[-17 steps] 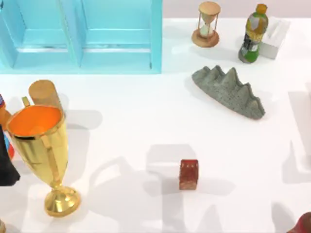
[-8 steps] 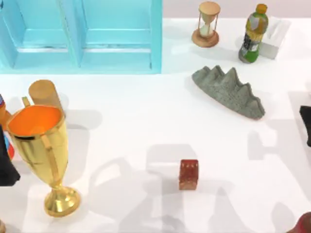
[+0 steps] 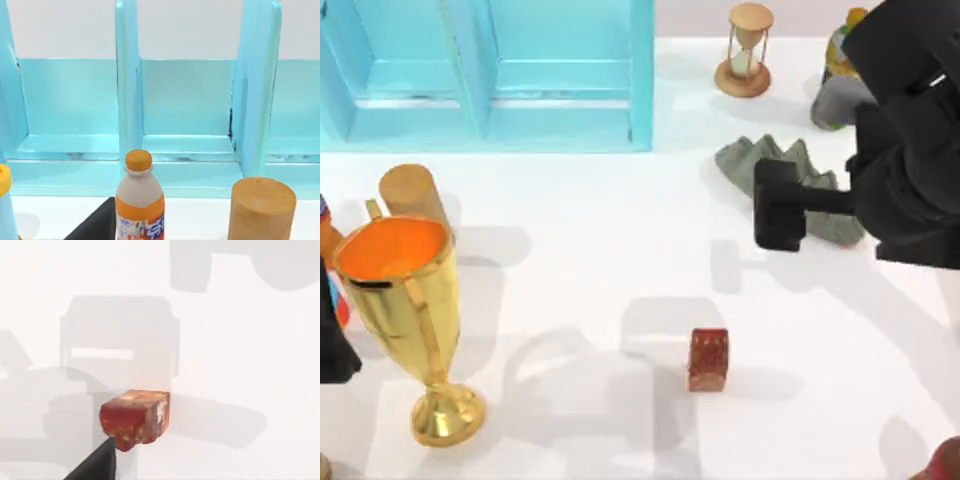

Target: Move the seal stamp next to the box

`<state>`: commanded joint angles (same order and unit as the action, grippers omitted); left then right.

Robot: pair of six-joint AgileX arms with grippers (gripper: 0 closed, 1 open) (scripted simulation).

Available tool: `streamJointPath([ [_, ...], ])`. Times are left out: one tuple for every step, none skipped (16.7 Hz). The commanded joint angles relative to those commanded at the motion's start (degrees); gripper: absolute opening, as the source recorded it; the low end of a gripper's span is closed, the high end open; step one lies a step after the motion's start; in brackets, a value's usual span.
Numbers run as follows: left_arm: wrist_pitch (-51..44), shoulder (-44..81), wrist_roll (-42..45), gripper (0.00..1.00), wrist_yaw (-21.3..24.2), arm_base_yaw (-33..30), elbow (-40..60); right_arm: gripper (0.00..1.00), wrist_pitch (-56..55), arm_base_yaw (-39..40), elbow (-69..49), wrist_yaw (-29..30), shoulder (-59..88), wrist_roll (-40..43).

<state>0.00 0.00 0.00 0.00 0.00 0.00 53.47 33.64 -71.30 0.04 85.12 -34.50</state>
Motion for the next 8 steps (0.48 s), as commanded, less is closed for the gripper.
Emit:
streamJointPath([
  [0.0,0.0,0.0,1.00,0.0,0.0,0.0,1.00,2.9,1.8,-3.9,0.0,4.6,-1.9],
  [0.0,0.0,0.0,1.00,0.0,0.0,0.0,1.00,5.6,3.6,-7.5,0.0,9.0,-3.6],
  [0.0,0.0,0.0,1.00,0.0,0.0,0.0,1.00,8.2,5.2,-10.9,0.0,13.0,-5.2],
  [0.0,0.0,0.0,1.00,0.0,0.0,0.0,1.00,10.5,6.6,-13.9,0.0,16.6,-6.7],
  [0.0,0.0,0.0,1.00,0.0,0.0,0.0,1.00,12.5,7.9,-16.7,0.0,19.9,-8.0],
  [0.0,0.0,0.0,1.00,0.0,0.0,0.0,1.00,14.3,9.1,-19.0,0.0,22.7,-9.2],
  [0.0,0.0,0.0,1.00,0.0,0.0,0.0,1.00,15.7,10.0,-20.9,0.0,25.0,-10.1],
  [0.0,0.0,0.0,1.00,0.0,0.0,0.0,1.00,16.9,10.7,-22.4,0.0,26.8,-10.8],
])
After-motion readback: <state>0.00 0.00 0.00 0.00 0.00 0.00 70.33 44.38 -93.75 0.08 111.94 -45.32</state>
